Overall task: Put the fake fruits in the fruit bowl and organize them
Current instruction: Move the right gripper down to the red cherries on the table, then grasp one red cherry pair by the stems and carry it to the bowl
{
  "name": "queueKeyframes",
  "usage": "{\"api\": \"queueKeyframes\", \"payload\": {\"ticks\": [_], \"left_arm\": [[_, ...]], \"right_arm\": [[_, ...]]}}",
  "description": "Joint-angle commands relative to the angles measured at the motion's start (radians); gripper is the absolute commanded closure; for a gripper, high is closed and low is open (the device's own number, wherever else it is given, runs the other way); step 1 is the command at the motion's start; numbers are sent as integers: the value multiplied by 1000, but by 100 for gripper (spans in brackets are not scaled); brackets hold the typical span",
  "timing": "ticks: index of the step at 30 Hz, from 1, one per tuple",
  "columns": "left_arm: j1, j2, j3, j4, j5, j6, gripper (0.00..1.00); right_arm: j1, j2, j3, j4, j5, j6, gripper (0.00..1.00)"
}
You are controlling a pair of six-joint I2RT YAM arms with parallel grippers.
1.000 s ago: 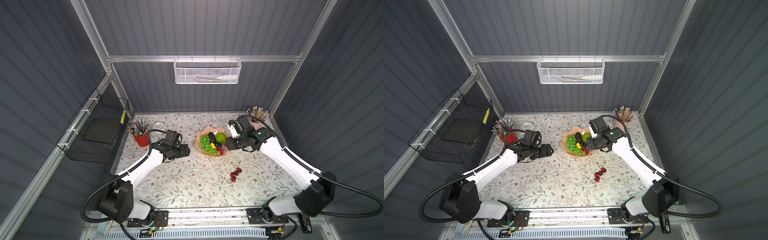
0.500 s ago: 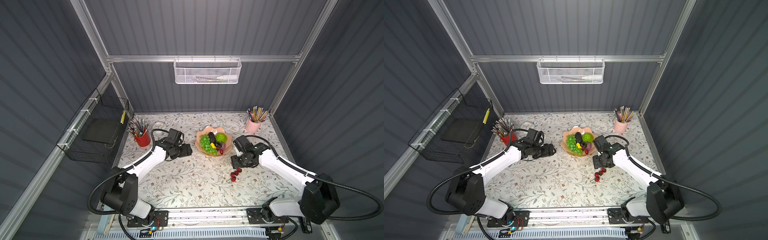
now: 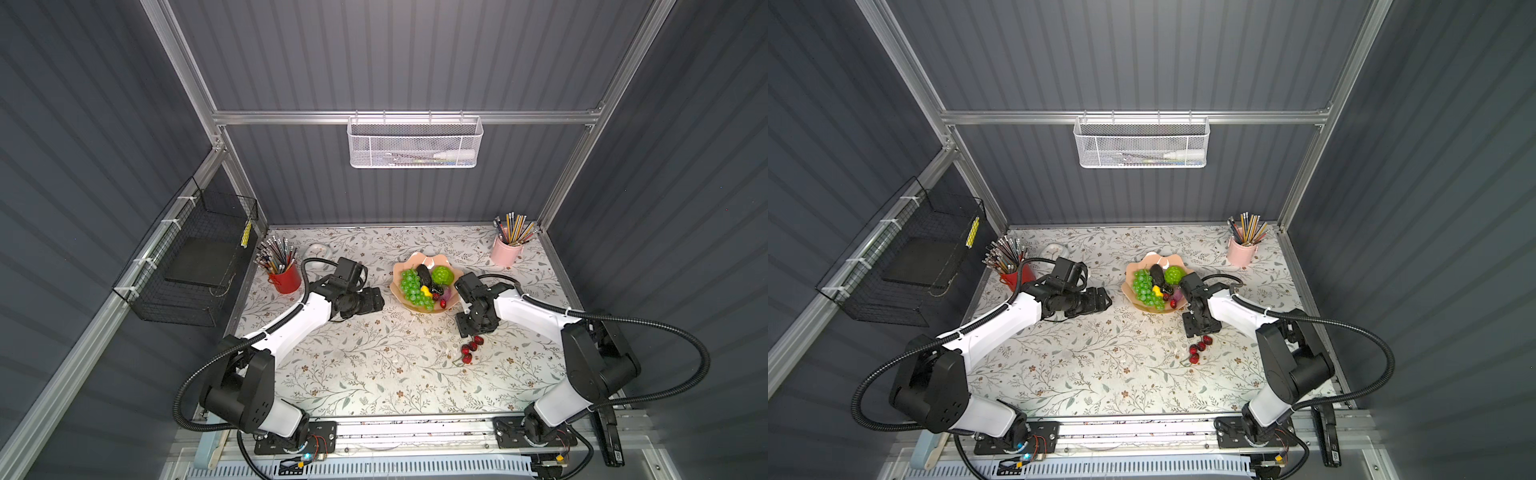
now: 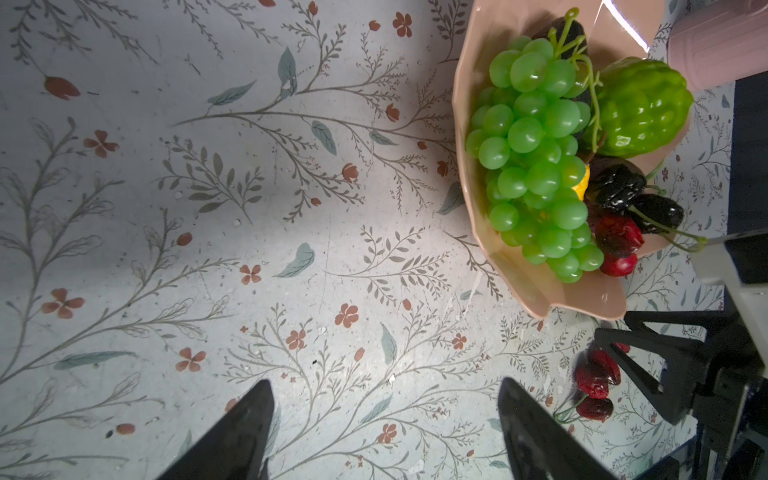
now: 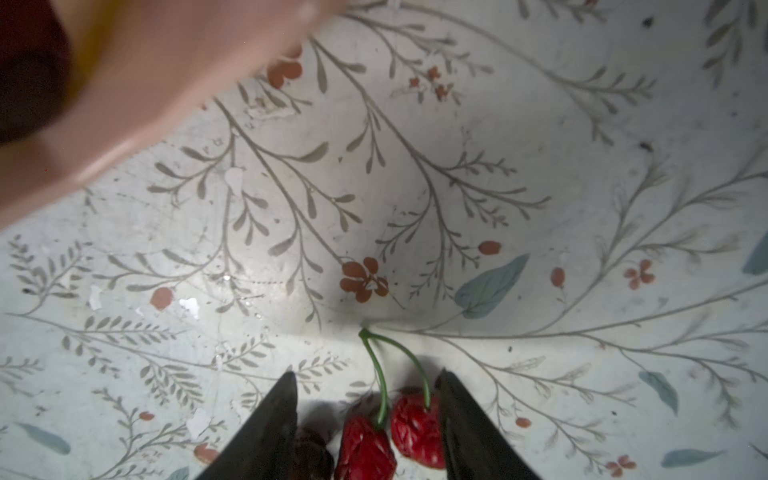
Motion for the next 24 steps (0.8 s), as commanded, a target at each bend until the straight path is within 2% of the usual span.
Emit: {"api": "queueKeyframes", "payload": {"ticks": [1,14,24], "left_arm": [[0,-14,-4,-15,-4,13,15],[0,-9,-1,-12,-6,16,15],[1,-12,2,-18,-14,17,15]], "right_arm": [[-20,20,8,-4,-4,-10,50],[-59,75,13,8,-91,6,59],[-59,45,-21,42,-114,22,82]]}}
